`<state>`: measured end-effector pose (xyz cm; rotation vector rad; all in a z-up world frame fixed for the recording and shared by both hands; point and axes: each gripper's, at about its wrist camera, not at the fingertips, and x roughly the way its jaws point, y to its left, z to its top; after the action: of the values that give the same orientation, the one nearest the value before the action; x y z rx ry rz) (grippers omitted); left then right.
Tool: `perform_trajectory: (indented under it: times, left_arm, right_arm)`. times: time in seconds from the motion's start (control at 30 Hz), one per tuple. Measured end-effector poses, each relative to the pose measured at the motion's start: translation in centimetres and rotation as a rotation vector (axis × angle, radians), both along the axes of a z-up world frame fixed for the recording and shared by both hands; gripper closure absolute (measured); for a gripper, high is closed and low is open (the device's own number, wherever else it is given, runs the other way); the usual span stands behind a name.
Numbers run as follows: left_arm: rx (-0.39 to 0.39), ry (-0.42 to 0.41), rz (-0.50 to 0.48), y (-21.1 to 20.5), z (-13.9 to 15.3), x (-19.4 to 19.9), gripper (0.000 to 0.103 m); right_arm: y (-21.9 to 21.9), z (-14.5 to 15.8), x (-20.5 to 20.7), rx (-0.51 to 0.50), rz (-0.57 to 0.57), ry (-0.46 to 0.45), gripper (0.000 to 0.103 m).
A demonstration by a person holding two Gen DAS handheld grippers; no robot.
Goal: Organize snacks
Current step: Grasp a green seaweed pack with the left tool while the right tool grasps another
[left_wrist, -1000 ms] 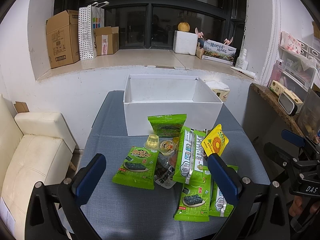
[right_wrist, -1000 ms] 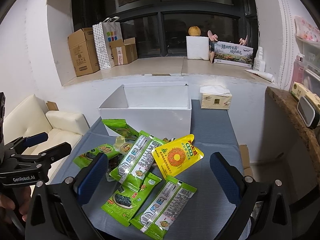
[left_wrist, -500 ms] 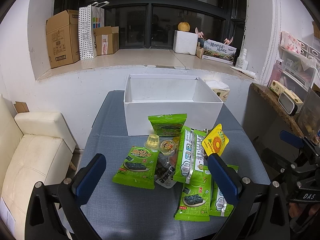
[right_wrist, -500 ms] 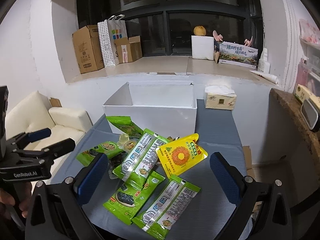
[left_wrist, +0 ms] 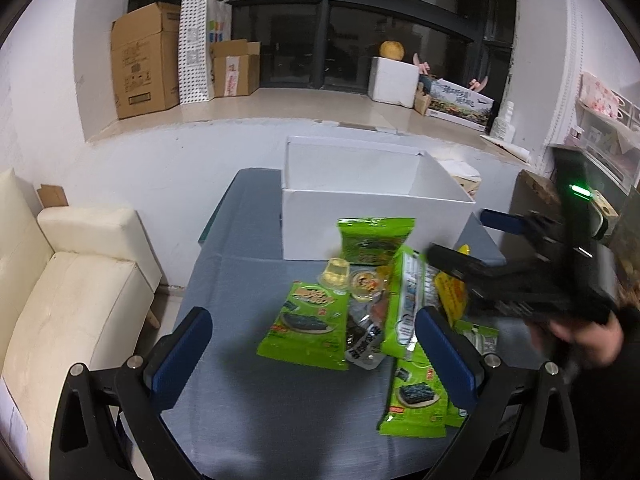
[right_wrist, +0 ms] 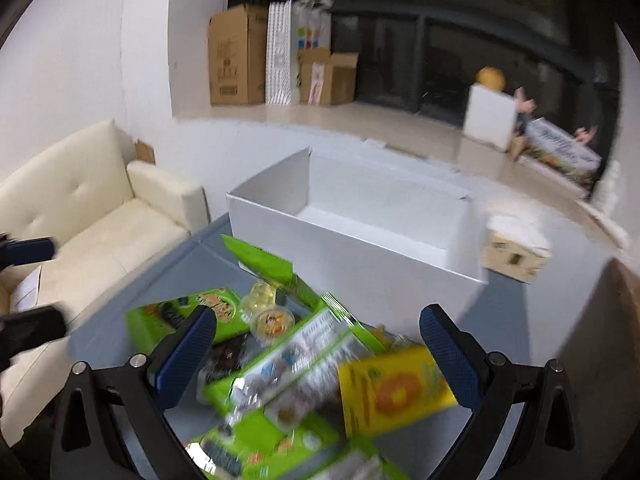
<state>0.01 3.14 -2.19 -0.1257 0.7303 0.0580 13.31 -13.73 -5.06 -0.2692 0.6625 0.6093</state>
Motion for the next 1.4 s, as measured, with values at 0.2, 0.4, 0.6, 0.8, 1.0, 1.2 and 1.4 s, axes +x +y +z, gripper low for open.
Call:
perform_trajectory:
  times: [0.2,0.4,0.6,0.8,1.0,1.2,1.4]
  left_arm:
    - [-0.018,0.005,0.009,1.4,-0.9,-0.3,0.0]
    - [-0.04,0.041,0.011,2.4,-2.3,0.1,0.0]
    - [-0.058,0.068,0.002,2.6,-3.3,0.9,0.0]
    - [-0.086,0.104,-0.069,2.3,-4.5,2.7,0.0]
    - [-0.029,0.222,-0.131,1.5,-7.8,6.8,0.0]
    - [0.004,0.295,-0.172,0.3,-10.4,9.5,0.0]
    - [0.021,0.336,-0.17,0.2,-11.7,10.5,0.025]
  right_arm:
    - [3.1,-2.4,4.7,-0.007,0.056,0.074,0.001]
    - [5.7,-5.5,6.5,-0.106,0.119,0.152,0.07]
    - [5.9,-5.5,5.9,-0.085,0.174,0.128,0.082]
    - [4.6,-1.9,4.8,0.005,0.21,0.069,0.085]
    - [1.0,3.9,2.3,0.11,0.186,-0.049,0.086]
    - [-4.0,8.1,-0.6,0.207,0.124,-0.138,0.087]
    - [-7.2,8.5,-1.6,0.279,0.063,-0.121,0.087]
